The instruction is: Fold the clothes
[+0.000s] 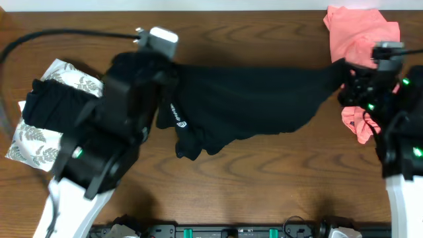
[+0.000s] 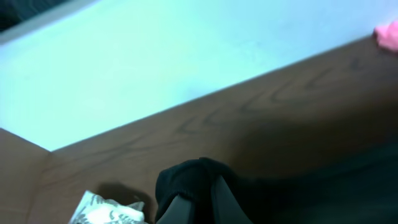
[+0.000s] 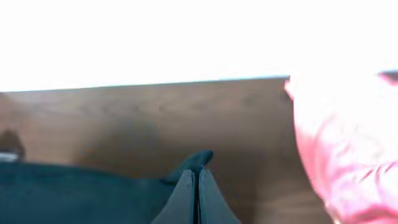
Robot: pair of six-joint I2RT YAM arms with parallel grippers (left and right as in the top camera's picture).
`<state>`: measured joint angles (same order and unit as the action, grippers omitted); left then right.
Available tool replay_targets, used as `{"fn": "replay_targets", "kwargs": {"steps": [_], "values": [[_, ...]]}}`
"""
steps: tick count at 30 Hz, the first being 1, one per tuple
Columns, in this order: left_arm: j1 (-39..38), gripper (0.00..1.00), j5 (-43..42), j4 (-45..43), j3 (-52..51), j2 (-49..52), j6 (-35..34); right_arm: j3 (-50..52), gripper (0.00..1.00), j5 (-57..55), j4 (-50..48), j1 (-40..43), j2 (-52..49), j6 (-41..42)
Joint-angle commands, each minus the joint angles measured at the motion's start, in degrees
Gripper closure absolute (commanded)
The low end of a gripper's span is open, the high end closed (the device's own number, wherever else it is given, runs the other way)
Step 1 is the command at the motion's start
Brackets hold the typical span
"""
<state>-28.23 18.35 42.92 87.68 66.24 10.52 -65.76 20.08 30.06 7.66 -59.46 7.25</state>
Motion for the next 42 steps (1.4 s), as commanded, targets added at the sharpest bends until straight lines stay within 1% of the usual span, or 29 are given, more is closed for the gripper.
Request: {"fn": "replay_targets", "kwargs": {"steps": [1,5,10,14,20,24,27,35,39,42], "values": [[0.1,0.93,0.7,0.7,0.6,-3.6,0.2,-3.3,0.99,-3.1,1.9,0.4,2.4,0.9],[0.1,0.93,0.3,0.9,0.6,-8.9,0.0,-6.8,0.99,-4.9,3.7,0.4,4.4,0.9],[0.1,0.93,-5.4,0.9,0.7,-13.5,-0.6,-11.2,0.99,-5.1,5.5,0.4,5.2,0.9],[0.1,0.93,-5.6,0.9,1.0,-14.4,-0.5,-14.8,0.99,-5.4,7.4,0.4,5.2,0.9],[0.1,0.93,-5.5,-0.7,1.7,-14.4,0.4,-18.5,0.99,-9.1,12.6,0.4,5.2,0.9],[0.1,0.93,-5.8,-0.7,4.4,-14.4,0.3,-20.0,0.99,-9.2,14.5,0.4,5.2,0.8],[0.1,0.93,-7.2,2.1,7.4,-14.4,0.1,-21.8,0.99,-9.2,16.9,0.4,5.2,0.8],[0.1,0.93,-9.0,14.1,16.1,-14.4,-2.3,-28.0,0.99,-9.2,25.2,0.4,5.2,0.9],[0.1,0.93,-8.9,16.1,16.2,-13.8,-2.3,-28.2,0.99,-9.2,27.6,0.4,4.6,0.9],[0.2,0.93,-8.6,16.5,15.8,-11.0,-1.7,-28.2,0.99,-9.3,28.9,0.4,2.4,0.9]]}}
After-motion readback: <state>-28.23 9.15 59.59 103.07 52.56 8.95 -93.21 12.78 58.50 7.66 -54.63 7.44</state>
